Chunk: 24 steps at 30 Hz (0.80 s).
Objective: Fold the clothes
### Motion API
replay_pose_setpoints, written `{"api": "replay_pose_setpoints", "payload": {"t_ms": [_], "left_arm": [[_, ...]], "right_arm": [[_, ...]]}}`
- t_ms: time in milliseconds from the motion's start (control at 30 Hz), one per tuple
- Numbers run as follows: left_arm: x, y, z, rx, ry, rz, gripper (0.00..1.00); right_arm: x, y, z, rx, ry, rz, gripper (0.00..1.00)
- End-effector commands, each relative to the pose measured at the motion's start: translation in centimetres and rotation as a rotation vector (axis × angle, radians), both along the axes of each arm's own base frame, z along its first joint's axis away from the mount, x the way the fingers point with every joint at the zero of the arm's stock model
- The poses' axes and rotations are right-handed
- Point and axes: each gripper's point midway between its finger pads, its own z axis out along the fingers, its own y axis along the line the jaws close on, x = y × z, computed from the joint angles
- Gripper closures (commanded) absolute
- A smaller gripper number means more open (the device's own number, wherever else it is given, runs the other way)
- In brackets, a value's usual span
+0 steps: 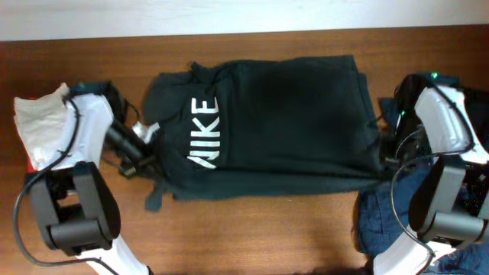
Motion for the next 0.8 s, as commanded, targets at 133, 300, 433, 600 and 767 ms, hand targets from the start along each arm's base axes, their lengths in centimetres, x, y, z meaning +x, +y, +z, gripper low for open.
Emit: {"api": "replay_pose_setpoints", "payload": {"t_ms": [133, 300, 433, 600, 767], "left_arm": [[-5.6, -1.5, -5.0, 0.001, 0.114, -0.093, 0.83], [4.6, 1.8, -0.7, 0.263, -0.35, 0.016, 0.31], [7.4, 4.8, -2.6, 0.478, -0.401, 0.193, 0.26], [6.7, 5.1, -7.9, 0.505, -0.368, 0.234, 0.39], [8.5, 4.8, -9.5, 0.47, -0.431, 0.223, 1.0]], "right_arm": [[-0.8, -2.7, 0.2, -0.188, 0.023, -0.036, 0.96], [-0.4, -2.7, 0.0, -0.189, 0.005, -0.04, 0.96], [-0.2, -2.7, -0.2, -0.184, -0.007, -0.043, 0.96], [0.0, -2.6, -0.3, -0.179, -0.016, -0.047, 0.96], [0.0, -2.6, -0.3, -0.179, -0.015, -0.047, 0.96]]}}
